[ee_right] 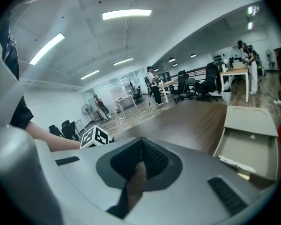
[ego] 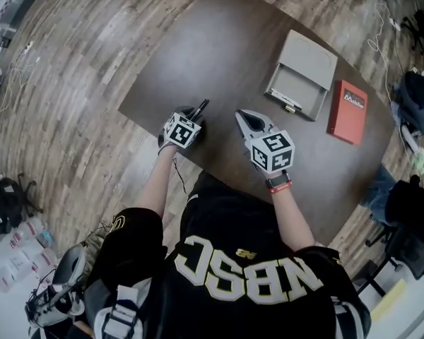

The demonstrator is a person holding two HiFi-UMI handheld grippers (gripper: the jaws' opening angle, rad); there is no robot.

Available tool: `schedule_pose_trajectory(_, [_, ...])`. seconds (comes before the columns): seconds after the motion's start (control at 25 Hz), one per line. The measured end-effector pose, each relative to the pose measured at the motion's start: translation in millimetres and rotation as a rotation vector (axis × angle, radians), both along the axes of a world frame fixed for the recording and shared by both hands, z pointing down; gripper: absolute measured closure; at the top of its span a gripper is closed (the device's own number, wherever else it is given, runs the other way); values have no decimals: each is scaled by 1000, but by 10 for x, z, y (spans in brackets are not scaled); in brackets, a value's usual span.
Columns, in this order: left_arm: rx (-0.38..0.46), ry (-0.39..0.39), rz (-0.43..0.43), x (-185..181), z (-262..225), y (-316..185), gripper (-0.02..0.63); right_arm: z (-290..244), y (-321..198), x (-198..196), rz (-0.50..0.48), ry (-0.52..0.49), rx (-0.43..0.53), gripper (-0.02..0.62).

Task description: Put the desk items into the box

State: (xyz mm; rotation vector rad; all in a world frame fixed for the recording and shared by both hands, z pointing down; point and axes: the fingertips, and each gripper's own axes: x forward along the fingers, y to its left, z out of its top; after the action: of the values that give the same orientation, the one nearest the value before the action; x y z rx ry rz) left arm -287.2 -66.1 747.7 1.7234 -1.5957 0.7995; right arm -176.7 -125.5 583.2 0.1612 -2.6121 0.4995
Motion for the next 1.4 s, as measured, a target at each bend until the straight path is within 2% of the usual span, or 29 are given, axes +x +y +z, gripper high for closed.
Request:
schedule_pose_trajectory(0.32, [-45, 8, -5, -52, 158, 14, 513, 29, -111, -3, 26, 13, 1, 586])
schedule_pose_trajectory(0.4, [-55, 7, -4, -60, 177, 2, 551, 26, -135, 8, 33, 14, 2, 586])
schedule_pose_trajectory(0.88, [-90, -6, 75, -43, -65, -100, 557, -88, -278, 69, 94, -36, 6, 586])
schedule_pose_trajectory(1.16, [-92, -44, 194, -31, -431, -280, 557, -172, -401, 171, 140, -59, 5, 586])
schedule_pose_trajectory(1.4, [-67, -110, 331, -29, -709, -707, 557, -211, -549, 355, 220, -80, 14, 586])
